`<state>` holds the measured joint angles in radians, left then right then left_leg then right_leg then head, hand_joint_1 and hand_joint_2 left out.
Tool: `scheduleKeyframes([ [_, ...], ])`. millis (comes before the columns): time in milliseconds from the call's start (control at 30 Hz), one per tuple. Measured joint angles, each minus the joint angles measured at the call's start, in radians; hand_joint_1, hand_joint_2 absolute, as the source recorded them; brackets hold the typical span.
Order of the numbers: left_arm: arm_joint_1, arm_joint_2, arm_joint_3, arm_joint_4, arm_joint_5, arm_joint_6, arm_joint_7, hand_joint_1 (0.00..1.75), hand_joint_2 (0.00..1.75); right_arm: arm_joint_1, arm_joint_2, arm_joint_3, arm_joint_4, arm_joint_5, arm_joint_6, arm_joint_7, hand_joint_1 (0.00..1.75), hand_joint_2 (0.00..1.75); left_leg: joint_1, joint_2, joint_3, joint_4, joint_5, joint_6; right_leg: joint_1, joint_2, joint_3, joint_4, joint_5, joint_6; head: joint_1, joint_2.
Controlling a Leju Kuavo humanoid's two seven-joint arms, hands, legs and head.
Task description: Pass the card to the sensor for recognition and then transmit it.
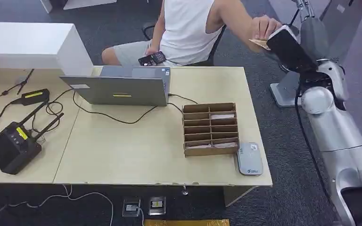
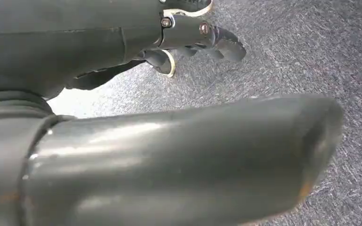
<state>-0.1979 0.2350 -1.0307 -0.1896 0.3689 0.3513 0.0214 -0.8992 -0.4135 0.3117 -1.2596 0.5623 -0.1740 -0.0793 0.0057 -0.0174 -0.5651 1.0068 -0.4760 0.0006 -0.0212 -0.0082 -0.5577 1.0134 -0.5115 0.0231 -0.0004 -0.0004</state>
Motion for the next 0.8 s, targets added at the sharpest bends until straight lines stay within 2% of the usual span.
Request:
scheduleKeyframes([
  [400, 0.001, 0.003, 0.000, 0.000, 0.000, 0.000, 0.000, 0.00, 0.00, 0.000, 0.009, 0.019, 0.000, 0.000, 0.000, 0.000, 0.00, 1.75, 0.000, 0.000, 0.000, 0.000, 0.000, 0.000, 0.000, 0.000, 0.000, 0.000, 0.000, 0.000, 0.000, 0.000],
  [433, 0.001, 0.003, 0.000, 0.000, 0.000, 0.000, 0.000, 0.00, 0.00, 0.000, 0.010, 0.019, 0.000, 0.000, 0.000, 0.000, 0.28, 1.75, 0.000, 0.000, 0.000, 0.000, 0.000, 0.000, 0.000, 0.000, 0.000, 0.000, 0.000, 0.000, 0.000, 0.000],
  [467, 0.001, 0.003, 0.000, 0.000, 0.000, 0.000, 0.000, 0.00, 0.00, 0.000, 0.010, 0.021, 0.000, 0.001, 0.000, -0.002, 1.75, 1.75, 0.000, 0.000, 0.000, 0.000, 0.000, 0.000, 0.000, 0.000, 0.000, 0.000, 0.000, 0.000, 0.000, 0.000],
  [800, 0.002, 0.006, 0.000, 0.000, 0.000, -0.002, 0.000, 0.00, 0.00, 0.000, 0.015, 0.028, 0.000, 0.003, 0.026, -0.012, 1.75, 1.75, 0.000, 0.000, 0.000, 0.000, 0.000, 0.000, 0.000, 0.000, 0.000, 0.000, 0.000, 0.000, 0.000, 0.000],
])
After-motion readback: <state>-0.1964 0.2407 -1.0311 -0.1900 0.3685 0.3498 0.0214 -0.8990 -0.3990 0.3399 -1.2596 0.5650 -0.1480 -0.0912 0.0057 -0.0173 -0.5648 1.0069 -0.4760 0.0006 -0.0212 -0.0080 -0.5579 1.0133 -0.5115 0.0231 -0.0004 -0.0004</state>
